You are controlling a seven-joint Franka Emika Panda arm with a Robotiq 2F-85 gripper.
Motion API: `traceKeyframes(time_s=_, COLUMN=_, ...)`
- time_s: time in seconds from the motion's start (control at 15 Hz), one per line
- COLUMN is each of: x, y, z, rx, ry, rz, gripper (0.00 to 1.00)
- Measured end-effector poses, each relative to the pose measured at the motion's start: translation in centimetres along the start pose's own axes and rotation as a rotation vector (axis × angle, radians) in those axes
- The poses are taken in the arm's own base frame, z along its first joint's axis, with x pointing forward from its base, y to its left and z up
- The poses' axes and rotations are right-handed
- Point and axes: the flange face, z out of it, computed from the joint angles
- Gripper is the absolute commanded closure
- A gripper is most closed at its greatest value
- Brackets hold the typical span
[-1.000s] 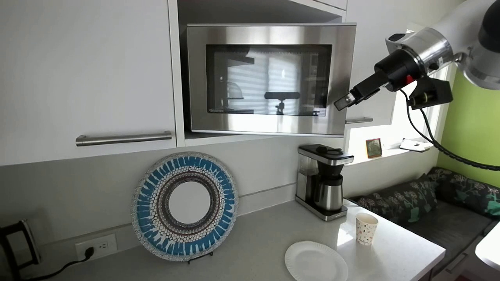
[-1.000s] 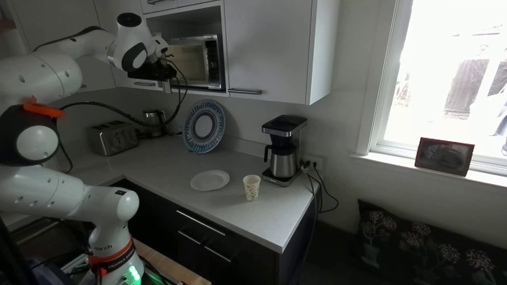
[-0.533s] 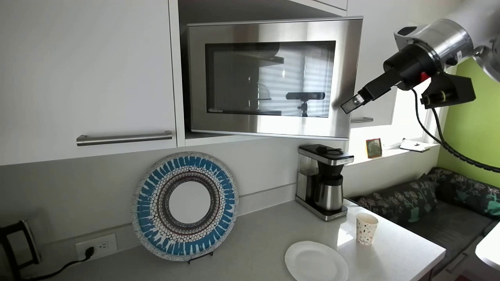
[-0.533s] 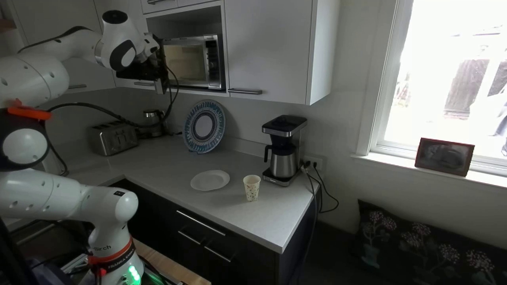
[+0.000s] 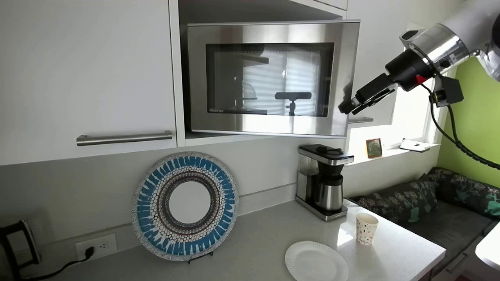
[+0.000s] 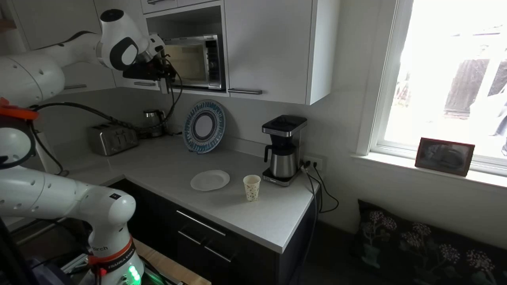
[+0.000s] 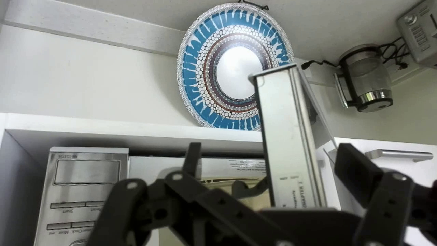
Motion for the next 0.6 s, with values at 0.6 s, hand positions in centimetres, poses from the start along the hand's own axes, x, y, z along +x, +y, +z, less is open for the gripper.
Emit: traceKeyframes(time_s=0.6, x=0.4, y=0.4, z=-1.0, rx=0.008, ry=0.013, rz=0.025, gripper=0.0)
